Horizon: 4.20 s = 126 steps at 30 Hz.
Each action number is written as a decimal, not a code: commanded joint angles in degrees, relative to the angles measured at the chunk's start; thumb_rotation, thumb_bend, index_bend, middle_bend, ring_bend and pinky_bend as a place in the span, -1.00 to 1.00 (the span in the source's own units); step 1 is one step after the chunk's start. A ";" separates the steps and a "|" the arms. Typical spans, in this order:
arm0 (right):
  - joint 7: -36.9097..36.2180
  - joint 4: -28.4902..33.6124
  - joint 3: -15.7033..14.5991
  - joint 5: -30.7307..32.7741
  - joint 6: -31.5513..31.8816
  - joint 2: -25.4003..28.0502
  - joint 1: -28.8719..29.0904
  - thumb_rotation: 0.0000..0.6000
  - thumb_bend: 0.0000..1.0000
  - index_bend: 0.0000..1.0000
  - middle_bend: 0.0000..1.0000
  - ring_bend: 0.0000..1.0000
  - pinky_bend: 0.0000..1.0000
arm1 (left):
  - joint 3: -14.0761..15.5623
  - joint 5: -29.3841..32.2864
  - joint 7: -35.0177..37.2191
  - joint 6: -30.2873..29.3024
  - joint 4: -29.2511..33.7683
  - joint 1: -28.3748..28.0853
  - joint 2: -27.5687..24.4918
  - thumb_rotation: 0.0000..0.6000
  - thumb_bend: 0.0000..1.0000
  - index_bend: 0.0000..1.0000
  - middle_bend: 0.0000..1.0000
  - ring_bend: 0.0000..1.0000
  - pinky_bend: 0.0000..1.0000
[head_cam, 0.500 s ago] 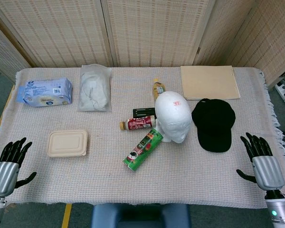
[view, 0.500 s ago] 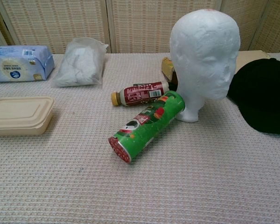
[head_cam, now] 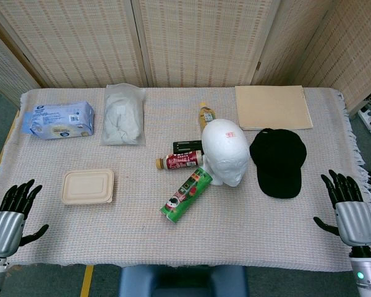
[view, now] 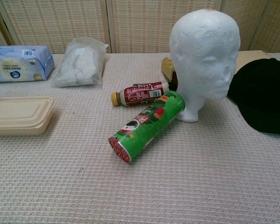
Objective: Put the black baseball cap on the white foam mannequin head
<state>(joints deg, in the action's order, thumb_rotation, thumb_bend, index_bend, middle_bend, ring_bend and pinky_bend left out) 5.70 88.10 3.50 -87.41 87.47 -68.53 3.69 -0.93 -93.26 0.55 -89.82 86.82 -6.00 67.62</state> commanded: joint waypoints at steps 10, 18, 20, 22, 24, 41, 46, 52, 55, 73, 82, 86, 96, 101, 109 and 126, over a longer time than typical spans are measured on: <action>4.75 -9.77 -0.10 3.48 -2.53 -6.03 -0.23 1.00 -0.97 -0.88 -0.17 -0.04 0.46 | 0.57 -0.31 1.38 1.43 0.44 -0.63 -0.10 1.00 -0.55 -0.89 -1.00 -1.00 -0.99; 5.00 -16.03 0.81 6.03 -7.90 -10.44 2.33 1.00 -0.97 -0.72 0.86 0.94 1.00 | 0.62 1.04 1.47 2.75 1.34 -0.73 -0.81 1.00 -0.55 -0.88 -1.00 -1.00 -0.98; 4.39 -17.14 1.09 6.52 -9.11 -11.60 3.02 1.00 -0.97 -0.63 0.98 1.00 1.00 | 0.70 0.95 1.41 2.57 1.49 -0.61 -0.83 1.00 -0.55 -0.89 -1.00 -1.00 -0.98; 3.12 -18.53 1.71 6.95 -9.36 -13.13 3.47 1.00 -0.97 -0.48 1.00 1.00 1.00 | 0.76 1.09 1.46 2.68 1.58 -0.56 -0.85 1.00 -0.55 -0.89 -1.00 -1.00 -0.98; 2.87 -21.70 2.72 7.62 -9.04 -15.57 3.99 1.00 -0.96 -0.33 1.00 1.00 1.00 | 0.63 1.80 1.25 2.77 1.79 -0.37 -0.75 1.00 -0.55 -0.89 -1.00 -1.00 -0.98; -2.16 -46.47 5.38 6.51 -5.49 -33.00 8.71 1.00 -0.90 -0.15 1.00 1.00 1.00 | -0.39 3.08 0.37 2.57 1.06 -0.36 -0.09 1.00 -0.56 -0.88 -1.00 -1.00 -0.96; -6.52 -53.58 5.08 5.02 -3.58 -36.89 9.76 1.00 -0.86 -0.12 1.00 1.00 1.00 | 0.25 3.72 0.73 4.70 1.91 -0.72 -1.14 1.00 -0.56 -0.86 -1.00 -1.00 -0.96; -9.08 -58.78 4.11 3.89 -4.29 -39.79 10.95 1.00 -0.81 -0.07 1.00 1.00 1.00 | -0.03 4.15 -0.20 4.66 2.45 -0.71 -1.40 1.00 -0.56 -0.83 -1.00 -1.00 -0.96; -9.38 -60.09 3.68 3.61 -4.99 -40.65 11.31 1.00 -0.81 -0.07 1.00 1.00 1.00 | -0.13 4.36 -0.19 4.64 2.50 -0.67 -1.52 1.00 -0.56 -0.83 -1.00 -1.00 -0.96; -9.98 -65.39 3.84 4.16 -6.92 -44.83 12.79 1.00 -0.78 -0.08 1.00 1.00 1.00 | -0.67 7.06 1.76 6.61 4.82 -0.81 -2.46 1.00 -0.56 -0.79 -1.00 -1.00 -0.95; -10.76 -67.46 4.81 4.92 -7.41 -46.05 14.13 1.00 -0.74 -0.09 1.00 1.00 1.00 | -1.28 7.44 0.40 5.53 4.74 -0.51 -2.02 1.00 -0.56 -0.77 -1.00 -1.00 -0.95; -11.04 -68.14 5.42 5.47 -7.92 -46.32 14.82 1.00 -0.72 -0.09 1.00 1.00 1.00 | -1.38 7.52 0.29 5.39 4.74 -0.45 -1.96 1.00 -0.56 -0.77 -1.00 -1.00 -0.95; -13.03 -68.22 7.27 6.84 -6.91 -45.85 16.06 1.00 -0.66 -0.08 1.00 1.00 1.00 | -1.76 7.53 0.49 4.54 4.89 -0.16 -1.99 1.00 -0.56 -0.77 -1.00 -1.00 -0.95; -14.52 -67.04 8.47 7.69 -7.13 -45.00 17.18 1.00 -0.59 -0.05 1.00 1.00 1.00 | -1.93 7.43 0.39 4.12 4.77 -0.06 -1.82 1.00 -0.56 -0.76 -1.00 -1.00 -0.95; -15.73 -64.58 9.57 8.58 -7.83 -43.60 18.37 1.00 -0.33 0.02 1.00 1.00 1.00 | -2.12 7.15 -0.04 3.39 4.39 0.12 -1.56 1.00 -0.56 -0.75 -1.00 -1.00 -0.95; -19.06 -58.54 12.60 10.28 -3.46 -39.81 18.31 1.00 -0.08 0.42 1.00 1.00 1.00 | -2.39 7.11 -0.80 2.82 3.99 0.30 -1.40 1.00 -0.56 -0.75 -1.00 -1.00 -0.95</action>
<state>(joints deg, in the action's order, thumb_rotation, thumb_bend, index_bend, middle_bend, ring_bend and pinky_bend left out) -12.95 28.64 15.31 -77.68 83.47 -109.07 21.91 -3.31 -86.14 -0.23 -86.98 90.81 -5.70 66.22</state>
